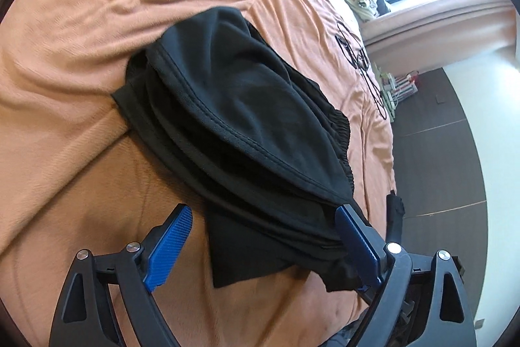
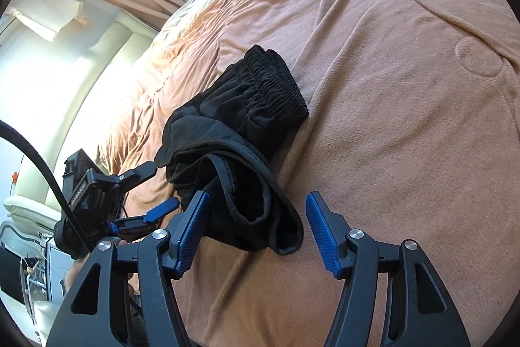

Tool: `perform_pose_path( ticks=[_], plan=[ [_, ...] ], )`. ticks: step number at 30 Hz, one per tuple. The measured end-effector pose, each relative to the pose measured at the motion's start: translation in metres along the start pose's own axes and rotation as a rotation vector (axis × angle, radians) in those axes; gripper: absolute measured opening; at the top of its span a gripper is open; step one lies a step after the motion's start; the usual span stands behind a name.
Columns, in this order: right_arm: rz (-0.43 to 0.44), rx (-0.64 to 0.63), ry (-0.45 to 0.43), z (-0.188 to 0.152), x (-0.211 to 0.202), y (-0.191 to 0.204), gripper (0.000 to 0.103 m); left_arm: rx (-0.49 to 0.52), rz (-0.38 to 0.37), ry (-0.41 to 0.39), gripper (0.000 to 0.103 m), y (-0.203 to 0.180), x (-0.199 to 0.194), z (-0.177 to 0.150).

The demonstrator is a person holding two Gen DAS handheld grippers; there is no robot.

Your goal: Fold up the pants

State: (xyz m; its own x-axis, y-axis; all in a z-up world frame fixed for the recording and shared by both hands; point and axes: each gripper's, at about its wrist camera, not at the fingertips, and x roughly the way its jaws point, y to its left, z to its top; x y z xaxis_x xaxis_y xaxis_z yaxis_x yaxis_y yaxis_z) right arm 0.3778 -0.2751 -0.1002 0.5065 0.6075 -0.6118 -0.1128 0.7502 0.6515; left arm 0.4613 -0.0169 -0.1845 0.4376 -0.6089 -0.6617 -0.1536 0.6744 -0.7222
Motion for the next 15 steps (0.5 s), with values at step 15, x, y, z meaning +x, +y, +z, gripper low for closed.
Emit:
perform_pose_path(
  ticks=[15],
  plan=[
    [0.008,-0.012,-0.002,0.0,0.009,-0.001,0.06,-0.028,-0.03,-0.103,0.091,0.006,-0.005,0.025]
  ],
)
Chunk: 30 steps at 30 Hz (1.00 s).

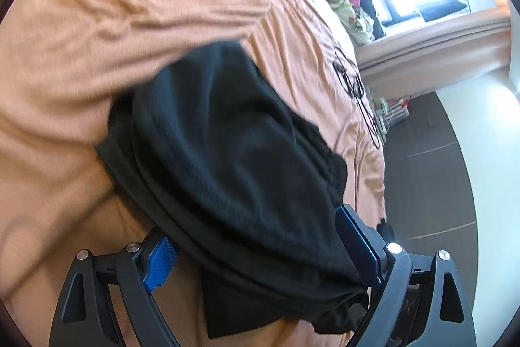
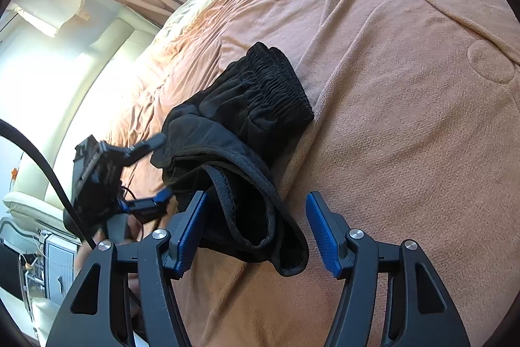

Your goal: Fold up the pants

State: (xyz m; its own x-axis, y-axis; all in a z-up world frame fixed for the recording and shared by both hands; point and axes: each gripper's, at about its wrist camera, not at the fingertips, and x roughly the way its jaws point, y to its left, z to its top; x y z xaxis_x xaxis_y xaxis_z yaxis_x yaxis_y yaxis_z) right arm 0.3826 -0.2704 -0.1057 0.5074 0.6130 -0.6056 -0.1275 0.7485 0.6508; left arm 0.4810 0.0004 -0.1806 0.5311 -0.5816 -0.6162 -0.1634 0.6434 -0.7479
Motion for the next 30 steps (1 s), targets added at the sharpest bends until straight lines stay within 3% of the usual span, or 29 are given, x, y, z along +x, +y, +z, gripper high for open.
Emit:
perform_pose_path(
  ticks=[4,5,6,8,10,13,15,30],
  plan=[
    [-0.002,-0.007,-0.006,-0.002,-0.001,-0.002,0.06,0.018,0.037,-0.054,0.087,-0.002,-0.008,0.017],
    [-0.004,-0.011,-0.008,-0.002,-0.002,-0.002,0.059,0.022,0.043,-0.065,0.076,-0.003,-0.009,0.021],
    [-0.005,-0.017,-0.008,-0.003,-0.002,-0.002,0.049,0.025,0.056,-0.066,0.068,-0.003,-0.009,0.023],
    [-0.002,-0.027,0.009,-0.004,-0.001,-0.002,0.036,0.032,0.085,-0.064,0.025,-0.005,-0.008,0.027],
    [-0.008,-0.043,0.017,-0.006,-0.001,-0.001,0.021,0.044,0.107,-0.056,0.013,-0.01,-0.006,0.033],
    [-0.011,-0.065,0.003,-0.008,-0.006,-0.001,0.009,0.081,0.113,-0.084,0.01,-0.023,-0.013,0.042],
    [-0.002,-0.064,-0.009,-0.009,-0.008,-0.002,0.007,0.107,0.101,-0.097,0.01,-0.036,-0.017,0.049],
    [0.084,-0.042,-0.039,-0.019,-0.018,-0.016,0.005,0.302,0.136,-0.058,0.01,-0.131,0.031,0.077]
  ],
)
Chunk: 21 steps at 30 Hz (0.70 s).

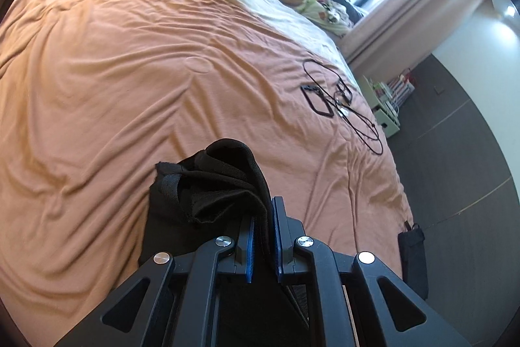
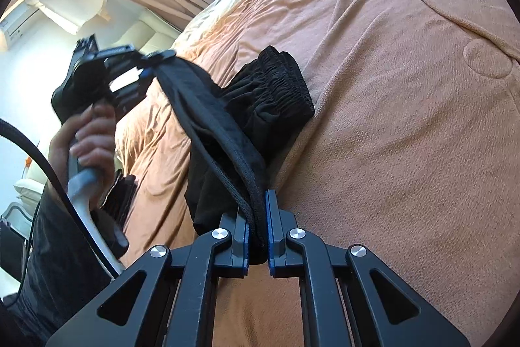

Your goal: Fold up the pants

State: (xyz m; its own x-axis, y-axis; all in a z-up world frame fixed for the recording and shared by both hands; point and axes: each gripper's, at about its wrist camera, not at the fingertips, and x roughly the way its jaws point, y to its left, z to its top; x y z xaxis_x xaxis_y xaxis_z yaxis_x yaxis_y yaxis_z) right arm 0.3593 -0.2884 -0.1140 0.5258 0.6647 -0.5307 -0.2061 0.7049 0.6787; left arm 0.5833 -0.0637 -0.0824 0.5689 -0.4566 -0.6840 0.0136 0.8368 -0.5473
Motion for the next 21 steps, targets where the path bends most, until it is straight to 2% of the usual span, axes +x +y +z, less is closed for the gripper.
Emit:
perform_pose_path(
  ticks=[8,9,10,11,13,14,21],
  plan=[
    [0.032,0.067,-0.016,-0.003,-0.002,-0.017,0.005,0.069,0.014,0.067,0.012,-0.032,0.038,0.006],
    [0.036,0.075,-0.016,-0.003,-0.002,-0.018,0.005,0.072,0.019,0.074,0.015,-0.034,0.04,0.007],
    [0.04,0.086,-0.014,-0.003,-0.002,-0.021,0.005,0.073,0.022,0.079,0.028,-0.035,0.042,0.007],
    [0.04,0.093,-0.012,-0.004,-0.002,-0.022,0.005,0.068,0.019,0.078,0.047,-0.036,0.043,0.007],
    [0.039,0.1,-0.008,-0.004,-0.001,-0.024,0.005,0.064,0.016,0.06,0.066,-0.035,0.039,0.004],
    [0.036,0.091,-0.007,-0.005,-0.002,-0.023,0.005,0.066,0.019,0.052,0.069,-0.034,0.037,0.003],
    [0.012,0.099,-0.006,-0.009,-0.005,-0.022,0.004,0.039,0.044,0.081,0.069,-0.009,0.02,-0.016]
  ],
)
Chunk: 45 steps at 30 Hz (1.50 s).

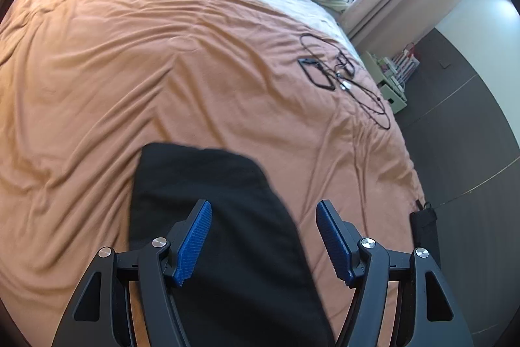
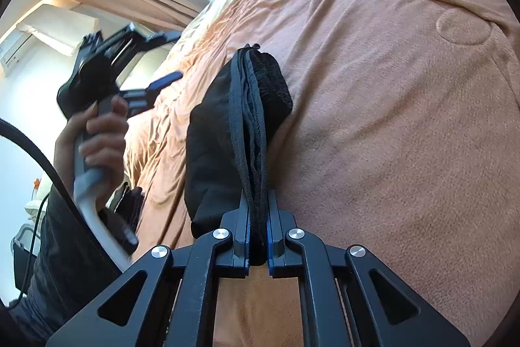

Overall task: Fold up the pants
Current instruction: 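Open both tools and release the folded shorts onto the duvet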

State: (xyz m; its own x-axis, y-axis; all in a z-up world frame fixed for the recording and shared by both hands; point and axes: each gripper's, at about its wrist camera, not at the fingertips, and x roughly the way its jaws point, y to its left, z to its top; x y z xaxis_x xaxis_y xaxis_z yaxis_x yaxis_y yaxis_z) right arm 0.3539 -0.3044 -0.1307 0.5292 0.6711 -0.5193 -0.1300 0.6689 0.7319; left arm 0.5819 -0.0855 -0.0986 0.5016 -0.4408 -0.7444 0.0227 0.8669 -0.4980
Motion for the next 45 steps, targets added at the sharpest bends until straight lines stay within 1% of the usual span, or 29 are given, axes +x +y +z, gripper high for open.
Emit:
perform_pose_path(
  ticks=[7,9,10,14,17,18,19,21,24,26,29,33,34,35,38,40,41,42,45],
  plan=[
    [-0.021,0.017,0.002,-0.003,-0.006,0.002,0.003,-0.044,0.025,0.028,0.069,0.036,-0.013,-0.033],
    [-0.045,0.015,0.013,-0.004,-0.008,0.003,0.004,-0.063,0.026,0.035,0.069,0.047,-0.015,-0.043],
    [-0.06,0.009,0.024,-0.004,-0.008,0.005,0.005,-0.07,0.027,0.039,0.069,0.051,-0.016,-0.048],
    [-0.054,-0.045,0.027,-0.001,-0.015,0.016,0.007,-0.089,0.027,0.06,0.069,0.065,-0.017,-0.067],
    [-0.059,-0.052,0.018,0.005,-0.021,0.02,0.017,-0.109,0.012,0.065,0.069,0.071,-0.018,-0.077],
    [-0.058,-0.046,0.012,0.008,-0.022,0.019,0.027,-0.116,0.006,0.065,0.069,0.073,-0.018,-0.08],
    [-0.064,-0.039,0.0,0.011,-0.026,0.019,0.039,-0.122,0.0,0.065,0.069,0.075,-0.018,-0.082],
    [-0.063,-0.039,-0.023,0.013,-0.033,0.017,0.049,-0.135,-0.014,0.062,0.069,0.078,-0.019,-0.088],
    [-0.06,-0.051,-0.03,0.019,-0.033,0.02,0.049,-0.151,-0.036,0.074,0.069,0.082,-0.016,-0.097],
    [-0.059,-0.076,-0.032,0.027,-0.029,0.025,0.049,-0.158,-0.048,0.082,0.062,0.084,-0.013,-0.102],
    [-0.069,-0.114,-0.022,0.037,-0.023,0.029,0.049,-0.169,-0.064,0.097,0.056,0.086,-0.009,-0.109],
    [-0.066,-0.151,0.0,0.051,-0.001,0.035,0.049,-0.186,-0.088,0.098,0.056,0.091,-0.008,-0.116],
    [-0.067,-0.162,0.011,0.055,0.006,0.037,0.049,-0.191,-0.095,0.098,0.054,0.092,-0.008,-0.118],
    [-0.07,-0.167,0.017,0.058,0.012,0.038,0.049,-0.196,-0.105,0.099,0.049,0.093,-0.008,-0.12],
    [-0.077,-0.184,0.038,0.068,0.029,0.039,0.049,-0.223,-0.121,0.106,0.042,0.095,-0.008,-0.127],
    [-0.084,-0.199,0.05,0.074,0.041,0.039,0.049,-0.265,-0.159,0.132,0.037,0.098,-0.008,-0.133],
    [-0.092,-0.206,0.057,0.078,0.047,0.039,0.049,-0.277,-0.178,0.148,0.037,0.099,-0.008,-0.137],
    [-0.097,-0.209,0.06,0.08,0.052,0.04,0.049,-0.271,-0.179,0.158,0.037,0.097,-0.009,-0.139],
    [-0.107,-0.221,0.075,0.086,0.066,0.04,0.049,-0.249,-0.17,0.155,0.037,0.096,-0.013,-0.14]
  ],
)
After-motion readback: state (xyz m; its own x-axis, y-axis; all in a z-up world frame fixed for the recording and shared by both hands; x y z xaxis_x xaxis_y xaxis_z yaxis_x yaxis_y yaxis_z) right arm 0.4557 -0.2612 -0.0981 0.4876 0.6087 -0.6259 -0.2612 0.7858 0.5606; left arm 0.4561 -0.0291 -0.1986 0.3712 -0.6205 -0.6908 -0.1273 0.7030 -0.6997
